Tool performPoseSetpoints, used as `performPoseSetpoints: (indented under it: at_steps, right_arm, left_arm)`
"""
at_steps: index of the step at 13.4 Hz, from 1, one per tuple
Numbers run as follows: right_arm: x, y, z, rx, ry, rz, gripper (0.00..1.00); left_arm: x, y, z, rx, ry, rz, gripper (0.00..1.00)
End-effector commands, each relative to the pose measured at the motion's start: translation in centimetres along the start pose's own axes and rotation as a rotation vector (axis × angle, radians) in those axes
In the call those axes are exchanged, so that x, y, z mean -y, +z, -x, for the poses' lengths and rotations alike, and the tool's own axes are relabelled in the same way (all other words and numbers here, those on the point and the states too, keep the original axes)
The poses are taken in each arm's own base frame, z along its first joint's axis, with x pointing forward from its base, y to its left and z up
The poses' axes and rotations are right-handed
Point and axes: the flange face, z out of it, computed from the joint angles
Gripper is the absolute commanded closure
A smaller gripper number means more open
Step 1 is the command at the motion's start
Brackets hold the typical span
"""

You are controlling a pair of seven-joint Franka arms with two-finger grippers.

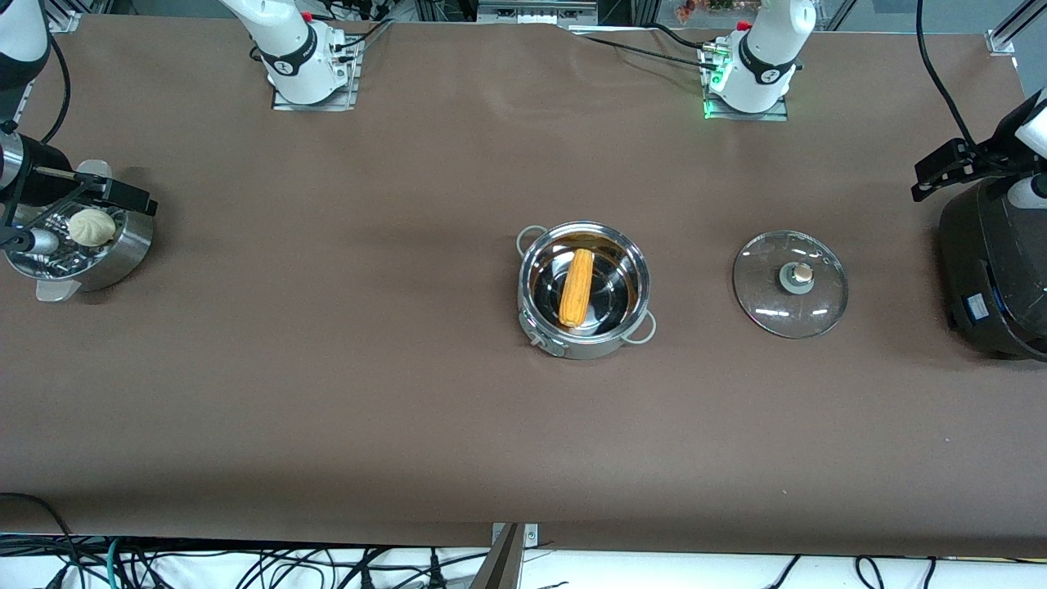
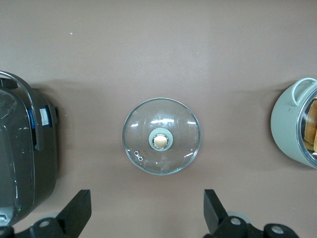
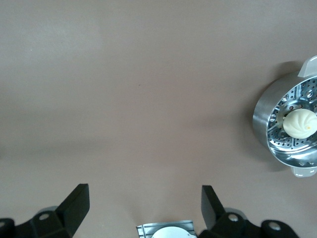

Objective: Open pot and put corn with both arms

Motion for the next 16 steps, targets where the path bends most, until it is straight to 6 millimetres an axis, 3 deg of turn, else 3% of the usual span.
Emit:
performPoseSetpoints:
  at_steps: [1,6,10,16]
  right_arm:
    - [-0.5,-0.4,1.1,-0.03,-0.118,0.019,0.0]
    - [-0.3,-1.0,0.9,-0.076,-0.122,0.016,0.0]
    - [0.1,-1.1,-1.7,-0.076,-0.131,0.023,0.0]
    - [0.0,-0.9,-2.2,-0.078,-0.125,0.025,0.0]
  left_arm:
    - [-0.5,-0.6,-0.3,0.005,-0.02,-0.021,0.0]
    - [-0.6,-0.7,-0.3,0.005,-0.02,-0.022,0.0]
    - [-0.7,-0.7,-0.3,0.005,-0.019,-0.023,0.0]
    - [-0.9,-0.6,-0.3,0.006,-0.014,-0.023,0.0]
